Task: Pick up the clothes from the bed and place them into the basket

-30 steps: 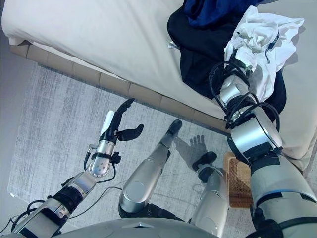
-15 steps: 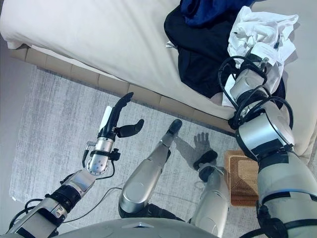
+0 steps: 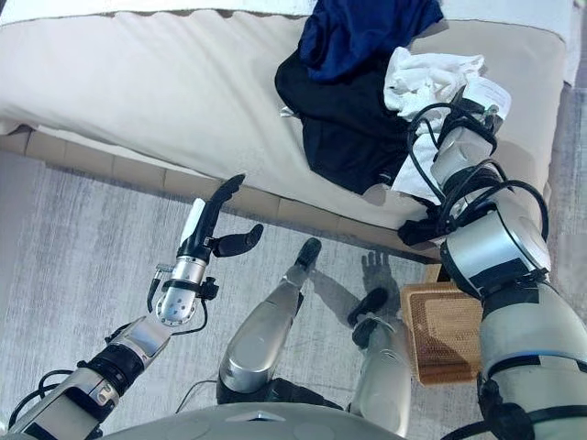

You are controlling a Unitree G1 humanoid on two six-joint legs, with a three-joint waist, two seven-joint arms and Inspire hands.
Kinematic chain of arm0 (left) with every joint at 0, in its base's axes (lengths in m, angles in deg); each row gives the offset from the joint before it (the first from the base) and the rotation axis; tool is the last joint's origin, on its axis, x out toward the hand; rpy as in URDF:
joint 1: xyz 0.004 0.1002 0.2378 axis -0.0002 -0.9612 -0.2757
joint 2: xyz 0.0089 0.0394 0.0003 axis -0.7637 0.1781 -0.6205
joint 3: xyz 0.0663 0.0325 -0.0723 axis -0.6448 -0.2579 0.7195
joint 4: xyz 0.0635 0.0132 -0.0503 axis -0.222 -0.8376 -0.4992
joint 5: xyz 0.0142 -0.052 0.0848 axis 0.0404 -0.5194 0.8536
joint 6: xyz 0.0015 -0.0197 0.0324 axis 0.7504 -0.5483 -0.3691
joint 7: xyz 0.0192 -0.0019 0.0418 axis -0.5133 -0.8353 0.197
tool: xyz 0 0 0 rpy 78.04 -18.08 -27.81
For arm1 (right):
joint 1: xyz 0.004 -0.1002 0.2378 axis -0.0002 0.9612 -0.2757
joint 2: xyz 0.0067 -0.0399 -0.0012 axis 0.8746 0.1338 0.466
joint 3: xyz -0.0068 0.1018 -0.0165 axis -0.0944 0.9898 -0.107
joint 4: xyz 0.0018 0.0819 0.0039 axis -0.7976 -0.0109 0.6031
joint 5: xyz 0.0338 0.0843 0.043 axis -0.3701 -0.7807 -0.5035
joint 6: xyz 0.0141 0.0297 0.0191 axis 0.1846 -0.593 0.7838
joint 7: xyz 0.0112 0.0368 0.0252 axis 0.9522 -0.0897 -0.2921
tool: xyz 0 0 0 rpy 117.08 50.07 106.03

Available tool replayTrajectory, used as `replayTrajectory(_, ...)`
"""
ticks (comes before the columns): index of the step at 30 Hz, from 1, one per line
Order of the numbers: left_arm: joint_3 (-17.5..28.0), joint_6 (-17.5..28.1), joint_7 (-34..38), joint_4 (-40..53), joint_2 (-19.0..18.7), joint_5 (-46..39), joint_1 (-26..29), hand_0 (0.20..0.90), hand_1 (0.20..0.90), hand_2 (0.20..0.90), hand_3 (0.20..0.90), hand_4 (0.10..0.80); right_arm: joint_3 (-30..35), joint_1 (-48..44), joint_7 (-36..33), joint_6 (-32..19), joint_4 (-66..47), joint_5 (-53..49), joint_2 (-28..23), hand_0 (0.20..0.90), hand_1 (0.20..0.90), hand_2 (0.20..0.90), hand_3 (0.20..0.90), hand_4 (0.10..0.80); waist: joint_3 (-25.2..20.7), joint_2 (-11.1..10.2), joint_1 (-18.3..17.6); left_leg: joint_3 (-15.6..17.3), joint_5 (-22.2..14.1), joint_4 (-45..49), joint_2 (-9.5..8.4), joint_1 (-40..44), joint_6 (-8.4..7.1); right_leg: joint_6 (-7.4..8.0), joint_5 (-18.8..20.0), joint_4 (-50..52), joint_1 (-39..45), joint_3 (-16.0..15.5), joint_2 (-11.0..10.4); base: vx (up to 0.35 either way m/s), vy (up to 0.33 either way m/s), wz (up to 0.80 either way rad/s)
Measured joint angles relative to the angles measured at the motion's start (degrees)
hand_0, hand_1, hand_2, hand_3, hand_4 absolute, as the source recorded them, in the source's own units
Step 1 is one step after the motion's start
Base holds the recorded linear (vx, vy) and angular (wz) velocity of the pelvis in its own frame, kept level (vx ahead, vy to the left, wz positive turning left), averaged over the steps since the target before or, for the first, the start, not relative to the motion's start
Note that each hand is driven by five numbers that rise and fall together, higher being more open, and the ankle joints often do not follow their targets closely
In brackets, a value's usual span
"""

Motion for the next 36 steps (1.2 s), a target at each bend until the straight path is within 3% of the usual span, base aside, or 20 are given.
replayTrajectory(3,0.3,-1.0,-0.41,0.01,0.0,-0.02,-0.3,0.9,0.9,0.9,0.9,0.8,1.35,0.73,0.06,-2.34,-4.1,-1.97,-2.95,0.3,0.3,0.3,0.2,0.1,-0.32,-0.44,-1.57,0.89,0.02,-1.79,0.0,3.51,0.05,0.82,1.8,-4.44,4.24,0.48,0.36,0.116,0.042,-0.14)
replayTrajectory(9,2.99,-3.48,-1.1,-0.01,-0.5,-0.41,-0.63,0.9,0.9,0.9,0.9,0.8,6.48,2.6,1.15,-5.5,-9.64,-10.82,-5.49,0.3,0.3,0.3,0.2,0.1,-3.81,-5.33,-4.12,2.94,-0.25,-3.97,-0.16,7.27,0.43,1.38,5.48,-13.37,10.22,1.42,1.35,0.111,0.022,-0.11)
replayTrajectory(13,2.97,-4.59,-2.8,-0.19,-0.39,-0.41,-0.98,0.9,0.9,0.9,0.9,0.8,11.33,6.34,2.47,-8.37,-12.35,-18.69,-5.49,0.3,0.3,0.3,0.2,0.1,-6.97,-6.55,-5.1,3.63,-0.27,-6.81,-0.22,10.38,0.43,1.5,7.01,-17.83,13.72,2.05,2.13,0.053,-0.009,-0.09)
replayTrajectory(20,2.91,-5.0,-3.83,-3.17,0.21,-0.41,-2.55,0.9,0.9,0.9,0.9,0.8,13.88,8.59,2.77,-9.78,-12.83,-22.79,-5.58,0.3,0.3,0.3,0.2,0.1,-8.84,-6.57,-7.62,4.9,-0.39,-7.65,0.03,12.69,0.6,1.37,7.55,-18.79,15.38,3.35,2.43,0.006,-0.015,-0.09)
replayTrajectory(30,3.64,-10.15,-4.98,-9.96,1.6,-1.84,-1.85,0.9,0.9,0.9,0.9,0.8,13.88,10.47,2.62,-9.94,-20.69,-22.72,-12.05,0.3,0.3,0.3,0.2,0.1,-9.5,-6.63,-13.1,10.38,-1.41,-8.07,0.12,15.81,2.09,1.52,8.84,-18.79,15.37,9.05,2.19,-0.055,-0.011,-0.29)
replayTrajectory(36,5.39,-12.41,-5.03,-13.66,3.16,-2.65,-2.0,0.9,0.9,0.9,0.9,0.8,16.18,17.19,3.07,-9.96,-28.17,-22.68,-15.48,0.3,0.3,0.3,0.2,0.1,-11.51,-7.02,-17.42,14.98,-2.68,-8.12,0.58,18.03,2.66,1.76,9.42,-18.81,14.97,13.87,2.47,-0.06,-0.015,-0.41)
